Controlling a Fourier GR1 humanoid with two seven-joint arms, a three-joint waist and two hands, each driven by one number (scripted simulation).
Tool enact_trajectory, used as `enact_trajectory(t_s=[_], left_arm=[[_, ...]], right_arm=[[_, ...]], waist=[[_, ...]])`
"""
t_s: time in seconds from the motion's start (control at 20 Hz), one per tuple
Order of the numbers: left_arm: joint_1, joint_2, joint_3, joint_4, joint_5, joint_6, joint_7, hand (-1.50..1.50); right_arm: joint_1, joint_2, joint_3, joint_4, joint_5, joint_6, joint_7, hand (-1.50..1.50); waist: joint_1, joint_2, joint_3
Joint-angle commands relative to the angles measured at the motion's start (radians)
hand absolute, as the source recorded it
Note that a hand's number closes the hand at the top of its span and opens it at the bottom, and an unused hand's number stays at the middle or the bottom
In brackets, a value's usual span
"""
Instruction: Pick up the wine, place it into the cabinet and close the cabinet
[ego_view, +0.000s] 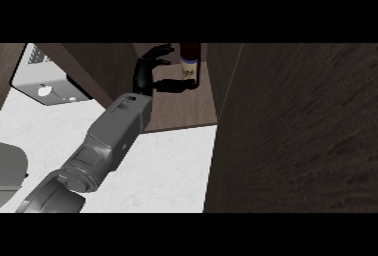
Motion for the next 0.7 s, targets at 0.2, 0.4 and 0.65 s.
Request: enact_trajectory(t_s=[0.2,0.4,0.65], left_arm=[[-0.031,0.03,0.002,0.051,-0.017,0.061,-0.004,-1.5],[-0.052,0.038,0.033,0.022,0.012,-0.008,-0.016,-1.5],[-0.073,0.05,0.062,-0.011,0.036,-0.127,-0.041,-1.5]], right_arm=[[0.06,-0.051,0.015,-0.139,-0.029,0.021,0.022,-1.5],[0.037,-0.032,0.006,-0.142,-0.037,0.019,0.014,-1.5],[0.017,-0.026,-0.001,-0.128,-0.032,0.016,0.03,-1.5]], waist=[[-0.012,0.002,0.0],[0.0,0.002,-0.001],[0.008,0.004,-0.003]])
